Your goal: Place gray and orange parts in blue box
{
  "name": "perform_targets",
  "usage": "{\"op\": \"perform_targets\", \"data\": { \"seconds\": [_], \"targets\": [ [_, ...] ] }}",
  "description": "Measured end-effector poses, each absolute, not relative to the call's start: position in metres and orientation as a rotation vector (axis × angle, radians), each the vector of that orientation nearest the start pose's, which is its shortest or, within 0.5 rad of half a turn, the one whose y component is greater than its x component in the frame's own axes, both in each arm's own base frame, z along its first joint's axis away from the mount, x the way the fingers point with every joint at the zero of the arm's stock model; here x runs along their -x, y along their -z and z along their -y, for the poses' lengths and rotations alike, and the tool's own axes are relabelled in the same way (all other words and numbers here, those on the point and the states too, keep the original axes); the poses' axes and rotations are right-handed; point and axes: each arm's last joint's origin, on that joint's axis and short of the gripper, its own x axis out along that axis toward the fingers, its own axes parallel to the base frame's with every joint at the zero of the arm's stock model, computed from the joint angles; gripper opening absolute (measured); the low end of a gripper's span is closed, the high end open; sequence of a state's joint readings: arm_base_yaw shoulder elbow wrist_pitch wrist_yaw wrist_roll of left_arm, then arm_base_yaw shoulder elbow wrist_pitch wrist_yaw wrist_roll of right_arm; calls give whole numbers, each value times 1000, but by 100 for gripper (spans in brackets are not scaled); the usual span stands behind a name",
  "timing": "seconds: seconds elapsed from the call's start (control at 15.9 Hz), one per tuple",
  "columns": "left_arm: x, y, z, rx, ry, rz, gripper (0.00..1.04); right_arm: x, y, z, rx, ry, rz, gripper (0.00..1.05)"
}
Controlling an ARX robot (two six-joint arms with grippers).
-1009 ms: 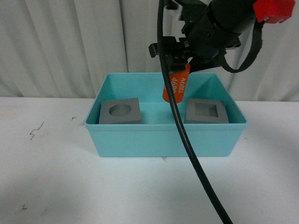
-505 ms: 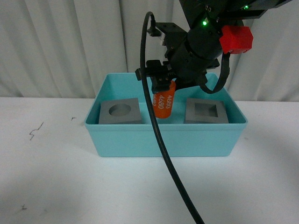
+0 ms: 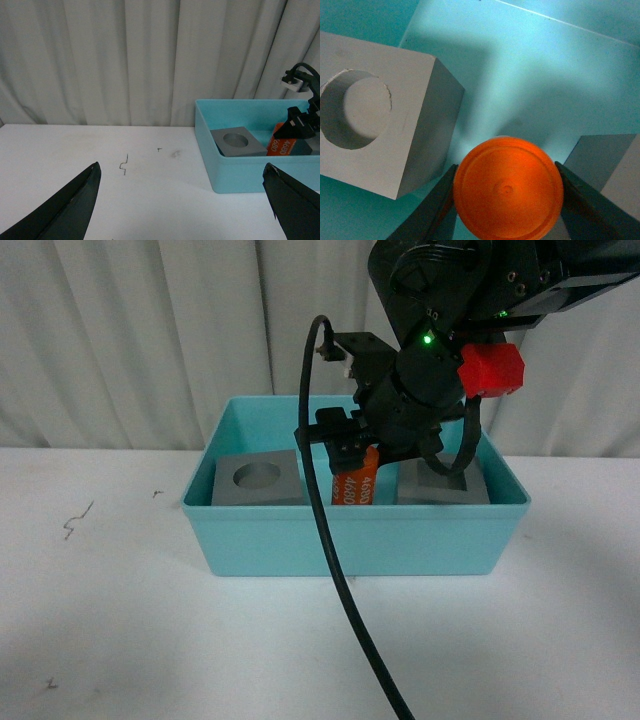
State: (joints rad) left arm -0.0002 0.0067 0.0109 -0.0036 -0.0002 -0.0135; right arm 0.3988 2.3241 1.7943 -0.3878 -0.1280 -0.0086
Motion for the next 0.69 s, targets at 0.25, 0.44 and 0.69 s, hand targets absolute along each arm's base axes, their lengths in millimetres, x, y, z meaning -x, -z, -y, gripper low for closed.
{"op": "perform_targets", "data": {
  "seconds": [0.25, 0.44, 0.69],
  "targets": [
    [-97, -166, 0, 14, 0, 1, 98, -463, -150, -196, 130, -484, -896, 94],
    [-97, -166, 0, 14, 0, 1, 98, -464, -154, -187, 122, -468, -881, 98],
    [-97, -166, 0, 14, 0, 1, 98, -454, -198, -167, 79, -445, -720, 98]
  ]
}}
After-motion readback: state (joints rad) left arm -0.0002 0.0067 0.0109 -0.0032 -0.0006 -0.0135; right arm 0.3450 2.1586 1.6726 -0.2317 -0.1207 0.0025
